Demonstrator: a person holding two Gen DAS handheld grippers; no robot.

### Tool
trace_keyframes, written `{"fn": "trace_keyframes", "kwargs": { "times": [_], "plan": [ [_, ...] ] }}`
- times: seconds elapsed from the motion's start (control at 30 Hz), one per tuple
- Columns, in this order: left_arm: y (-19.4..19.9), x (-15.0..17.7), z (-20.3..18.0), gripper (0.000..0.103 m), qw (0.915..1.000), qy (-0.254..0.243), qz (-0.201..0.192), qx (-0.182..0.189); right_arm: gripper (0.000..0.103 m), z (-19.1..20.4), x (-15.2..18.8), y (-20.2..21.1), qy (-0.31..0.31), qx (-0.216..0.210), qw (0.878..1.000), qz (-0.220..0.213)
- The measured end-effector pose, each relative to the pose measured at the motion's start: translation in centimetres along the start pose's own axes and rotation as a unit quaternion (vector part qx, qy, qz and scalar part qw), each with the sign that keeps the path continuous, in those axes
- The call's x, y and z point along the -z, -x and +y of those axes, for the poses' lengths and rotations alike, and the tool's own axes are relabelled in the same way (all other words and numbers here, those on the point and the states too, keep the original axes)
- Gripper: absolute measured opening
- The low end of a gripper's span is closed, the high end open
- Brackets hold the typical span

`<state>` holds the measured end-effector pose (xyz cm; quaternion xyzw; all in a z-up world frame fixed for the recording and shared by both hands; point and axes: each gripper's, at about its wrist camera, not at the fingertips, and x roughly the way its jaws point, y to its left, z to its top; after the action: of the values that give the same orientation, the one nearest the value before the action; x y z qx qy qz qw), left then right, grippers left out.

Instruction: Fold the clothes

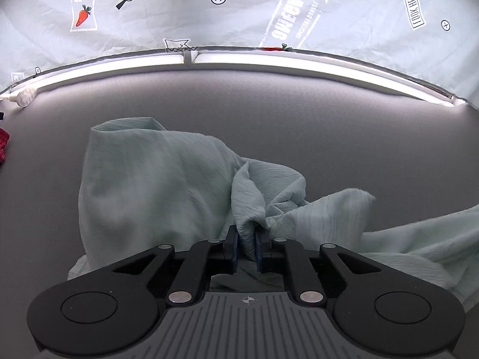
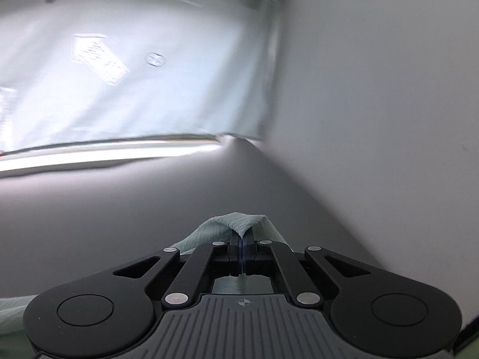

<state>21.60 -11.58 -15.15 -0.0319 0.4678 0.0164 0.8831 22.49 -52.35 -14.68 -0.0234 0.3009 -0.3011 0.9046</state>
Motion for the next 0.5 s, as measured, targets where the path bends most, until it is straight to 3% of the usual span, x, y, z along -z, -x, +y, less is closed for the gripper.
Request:
{"fn": "trace_keyframes", "kwargs": {
  "times": [0.07, 0.17, 0.23, 0.27, 0.3, 0.33, 0.43, 0.5],
  "plan": [
    [0.9, -0.2, 0.9, 0.023, 0.9997, 0.020, 0.004, 0.013, 0.002, -0.4, 1.8, -1.8, 0.016, 0.027, 0.999, 0.037],
    [2.9, -0.8, 3.1, 0.036, 0.9977, 0.061, -0.007, 0.029, 0.007, -1.3, 4.2, -2.6, -0.012, -0.015, 0.994, 0.107],
    [4.2, -1.3, 4.5, 0.052, 0.9963, 0.079, -0.030, 0.017, 0.027, -1.5, 5.0, -0.7, -0.033, -0.044, 0.992, 0.109],
    [4.8, -1.7, 5.1, 0.058, 0.9955, 0.081, -0.049, 0.000, 0.047, -1.3, 5.2, 0.2, -0.036, -0.051, 0.992, 0.106],
    [5.2, -2.0, 5.5, 0.059, 0.9948, 0.079, -0.063, -0.014, 0.054, -0.9, 5.3, 1.3, -0.036, -0.060, 0.993, 0.099],
    [5.4, -2.3, 5.9, 0.063, 0.9939, 0.067, -0.079, -0.038, 0.054, -0.4, 5.4, 2.6, -0.036, -0.074, 0.992, 0.092],
    [4.4, -3.0, 6.6, 0.064, 0.9925, 0.044, -0.083, -0.079, 0.055, 1.5, 5.1, 5.2, -0.054, -0.153, 0.982, 0.098],
    [2.3, -3.1, 7.3, 0.064, 0.9934, 0.041, -0.055, -0.092, 0.058, 3.2, 4.5, 6.5, -0.081, -0.258, 0.956, 0.115]
  ]
}}
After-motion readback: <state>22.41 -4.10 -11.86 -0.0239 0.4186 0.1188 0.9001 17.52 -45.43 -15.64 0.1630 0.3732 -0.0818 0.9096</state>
